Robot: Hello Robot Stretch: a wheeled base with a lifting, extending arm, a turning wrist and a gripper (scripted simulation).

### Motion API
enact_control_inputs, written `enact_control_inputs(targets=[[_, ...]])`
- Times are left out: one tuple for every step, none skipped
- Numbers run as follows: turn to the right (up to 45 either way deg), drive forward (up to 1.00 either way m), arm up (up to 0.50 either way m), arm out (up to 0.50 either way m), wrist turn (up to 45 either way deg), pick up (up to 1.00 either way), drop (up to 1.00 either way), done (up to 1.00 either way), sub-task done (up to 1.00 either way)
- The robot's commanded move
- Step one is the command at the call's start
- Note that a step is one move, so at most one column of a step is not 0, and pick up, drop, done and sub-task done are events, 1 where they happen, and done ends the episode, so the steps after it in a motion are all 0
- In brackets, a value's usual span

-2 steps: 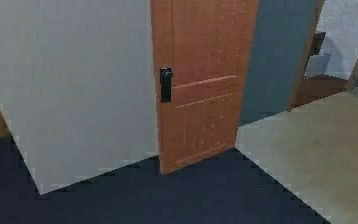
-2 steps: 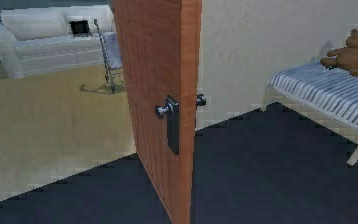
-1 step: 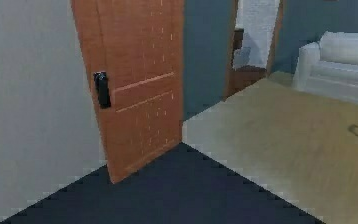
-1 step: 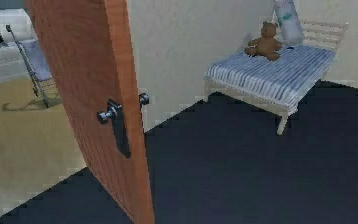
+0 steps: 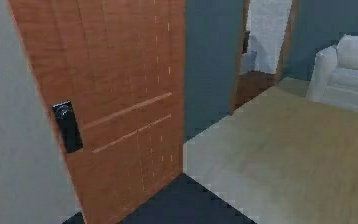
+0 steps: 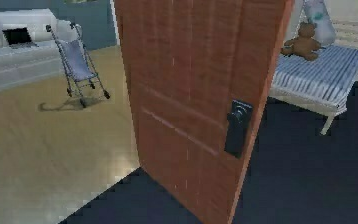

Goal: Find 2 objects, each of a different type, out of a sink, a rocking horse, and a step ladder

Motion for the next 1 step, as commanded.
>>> enact_control_inputs(targets=[[42.0,0.00,0.00,0.00,0.0,0.00,0.00,0.00,0.00]])
